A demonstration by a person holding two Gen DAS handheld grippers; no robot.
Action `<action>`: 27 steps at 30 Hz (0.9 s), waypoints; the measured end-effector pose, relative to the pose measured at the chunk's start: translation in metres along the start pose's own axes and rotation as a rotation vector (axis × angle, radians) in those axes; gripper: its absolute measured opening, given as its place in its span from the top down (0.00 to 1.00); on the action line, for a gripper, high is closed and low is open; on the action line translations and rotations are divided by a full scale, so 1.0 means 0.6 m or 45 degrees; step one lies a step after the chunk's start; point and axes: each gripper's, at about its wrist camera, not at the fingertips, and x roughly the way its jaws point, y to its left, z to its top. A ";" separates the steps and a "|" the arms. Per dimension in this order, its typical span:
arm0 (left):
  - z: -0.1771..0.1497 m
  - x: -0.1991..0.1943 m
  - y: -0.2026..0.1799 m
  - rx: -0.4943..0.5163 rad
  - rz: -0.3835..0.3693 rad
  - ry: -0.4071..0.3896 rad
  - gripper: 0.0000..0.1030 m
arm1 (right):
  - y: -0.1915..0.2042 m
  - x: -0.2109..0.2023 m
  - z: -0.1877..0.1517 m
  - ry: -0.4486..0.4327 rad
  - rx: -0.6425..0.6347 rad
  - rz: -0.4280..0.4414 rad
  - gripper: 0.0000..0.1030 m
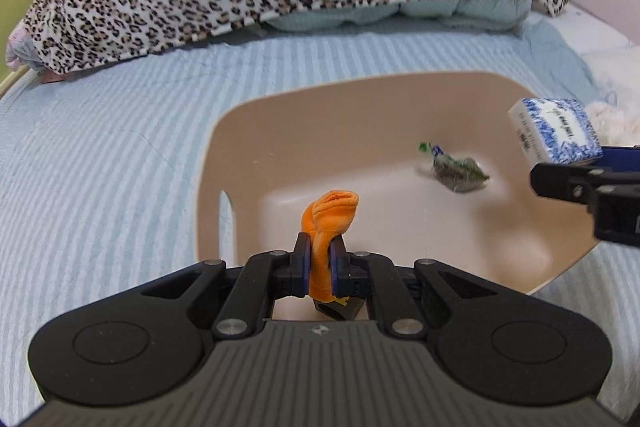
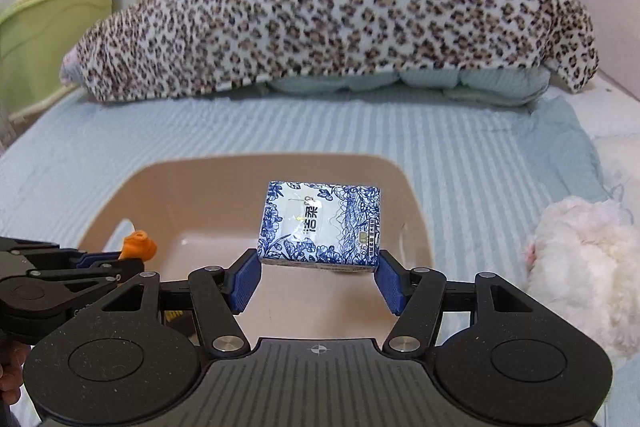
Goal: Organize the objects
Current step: 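Lift both items over the basket and open both tools to release them, then move both tools back to the remaining items beside the basket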
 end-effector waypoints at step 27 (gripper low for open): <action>-0.046 -0.115 0.024 0.001 0.026 -0.044 0.13 | 0.006 -0.089 -0.039 0.017 0.058 0.006 0.09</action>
